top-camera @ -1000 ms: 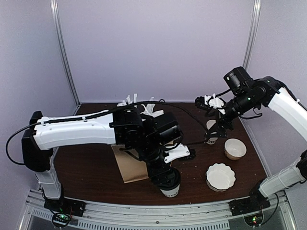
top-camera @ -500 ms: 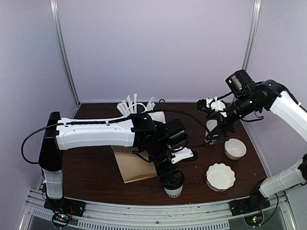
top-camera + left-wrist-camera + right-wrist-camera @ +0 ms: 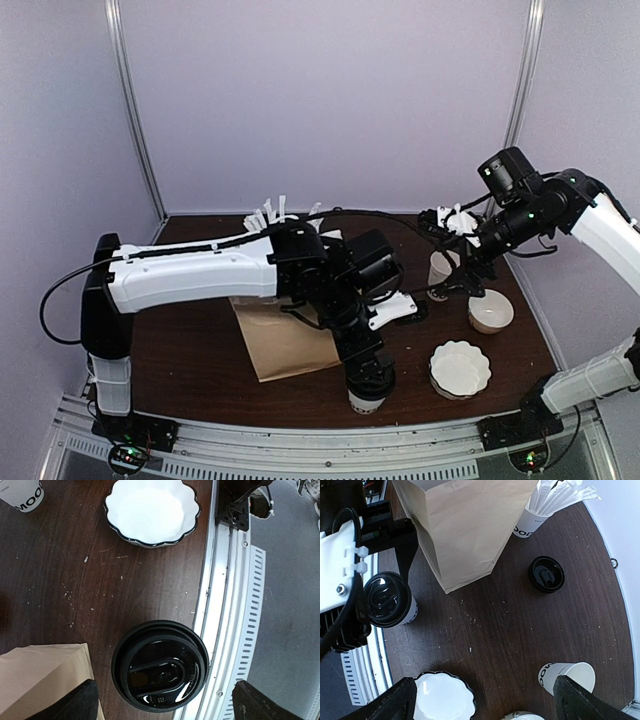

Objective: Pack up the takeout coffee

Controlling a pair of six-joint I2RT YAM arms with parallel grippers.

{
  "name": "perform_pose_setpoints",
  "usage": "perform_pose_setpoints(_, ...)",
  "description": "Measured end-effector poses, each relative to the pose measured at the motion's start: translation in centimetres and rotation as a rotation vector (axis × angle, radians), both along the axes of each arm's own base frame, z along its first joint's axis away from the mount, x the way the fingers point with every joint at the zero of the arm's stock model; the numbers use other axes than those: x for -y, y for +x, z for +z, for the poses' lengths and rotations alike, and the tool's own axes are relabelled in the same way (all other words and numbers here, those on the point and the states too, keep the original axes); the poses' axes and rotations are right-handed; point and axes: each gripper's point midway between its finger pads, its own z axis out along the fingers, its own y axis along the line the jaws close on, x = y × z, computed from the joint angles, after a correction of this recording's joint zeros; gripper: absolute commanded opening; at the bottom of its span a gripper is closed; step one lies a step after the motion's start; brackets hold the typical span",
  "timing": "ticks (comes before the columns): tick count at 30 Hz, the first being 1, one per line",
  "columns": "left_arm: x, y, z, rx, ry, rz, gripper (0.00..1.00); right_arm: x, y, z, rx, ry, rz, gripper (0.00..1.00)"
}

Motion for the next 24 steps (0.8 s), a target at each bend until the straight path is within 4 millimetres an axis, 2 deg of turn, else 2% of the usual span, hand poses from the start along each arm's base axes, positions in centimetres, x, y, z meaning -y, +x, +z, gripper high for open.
perform_pose_setpoints(4,0.1,-0.1,0.9,0.006,-0.004,-0.003,0.97,0.2,-0.4,-0.3,-0.018,-0.010,0.001,0.98)
perform_pose_setpoints(7,0.2,-0.4,2.9,0.035,-0.021,-0.019,0.95,0.2,-0.8,-0.4,-0.037,-0.008,0.011,0.96)
perform_pose_setpoints(10,1.0,-1.7,7.1,0.072,-0.111,-0.069,0.96,-0.3,-1.9,-0.8,-0.069,0.013,0.053,0.95)
perform_pose_setpoints(13,0.5,-3.0,12.9,0.119,-0.237,-0.104,0.97,-1.2,-4.0,-2.4,-0.119,-0.009,0.138,0.97)
perform_pose_setpoints(16,-2.1,-2.9,19.9,0.198,-0.386,-0.087,0.97,-3.1,-6.8,-3.9,-0.154,-0.055,0.266,0.99)
perform_pose_setpoints(19,-6.5,-0.4,25.6,0.302,-0.500,0.021,0.98,-4.9,-9.1,-5.2,-0.163,-0.106,0.386,0.99)
perform_pose_setpoints(21,-9.6,2.2,27.4,0.355,-0.534,0.126,0.97,-5.7,-10.1,-6.1,-0.167,-0.143,0.439,1.00)
perform_pose_setpoints(24,-14.1,6.6,27.2,0.412,-0.523,0.312,0.98,-6.8,-11.0,-7.7,-0.173,-0.207,0.496,0.99)
